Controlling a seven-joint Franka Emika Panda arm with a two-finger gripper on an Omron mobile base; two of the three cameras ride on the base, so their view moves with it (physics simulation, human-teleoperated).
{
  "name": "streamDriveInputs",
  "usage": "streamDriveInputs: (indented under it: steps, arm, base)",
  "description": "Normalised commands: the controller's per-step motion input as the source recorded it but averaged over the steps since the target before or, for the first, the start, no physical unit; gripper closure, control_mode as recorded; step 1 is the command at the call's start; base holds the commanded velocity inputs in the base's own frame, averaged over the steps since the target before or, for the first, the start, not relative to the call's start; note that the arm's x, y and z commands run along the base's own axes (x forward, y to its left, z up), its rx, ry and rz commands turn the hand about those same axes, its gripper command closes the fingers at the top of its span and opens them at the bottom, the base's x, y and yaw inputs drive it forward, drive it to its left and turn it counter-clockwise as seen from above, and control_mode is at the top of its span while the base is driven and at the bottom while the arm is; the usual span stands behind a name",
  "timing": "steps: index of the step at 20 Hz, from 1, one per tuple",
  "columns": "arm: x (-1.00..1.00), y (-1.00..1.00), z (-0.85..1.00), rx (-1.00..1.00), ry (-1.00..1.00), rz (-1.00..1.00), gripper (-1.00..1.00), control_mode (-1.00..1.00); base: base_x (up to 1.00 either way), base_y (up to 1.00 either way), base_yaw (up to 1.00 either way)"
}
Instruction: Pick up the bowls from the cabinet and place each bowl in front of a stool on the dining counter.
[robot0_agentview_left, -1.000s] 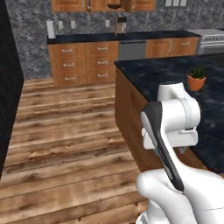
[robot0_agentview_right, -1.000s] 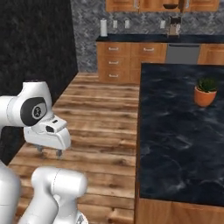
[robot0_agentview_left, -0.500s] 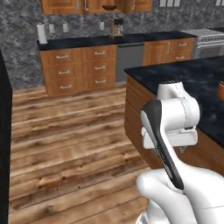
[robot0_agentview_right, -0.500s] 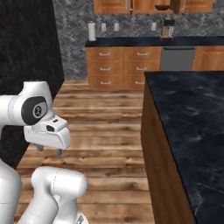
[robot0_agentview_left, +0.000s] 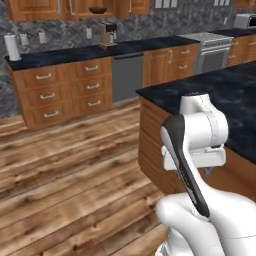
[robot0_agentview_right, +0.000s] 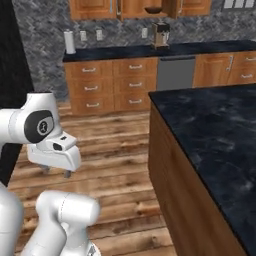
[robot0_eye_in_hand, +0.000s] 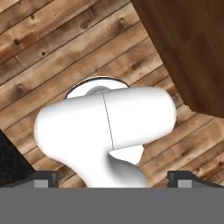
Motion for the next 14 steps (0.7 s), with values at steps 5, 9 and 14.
streamDriveInputs:
  steps: [5, 9, 14]
  arm:
    - [0.00, 0.00, 0.00, 0.00, 0.00, 0.00, -1.00, 1.00]
    - [0.00, 0.00, 0.00, 0.00, 0.00, 0.00, -1.00, 1.00]
    - [0.00, 0.00, 0.00, 0.00, 0.00, 0.00, -1.00, 1.00]
  base:
    - [1.00, 0.88, -0.41]
    - [1.00, 0.95, -0.45]
    - [1.00, 1.00, -0.46]
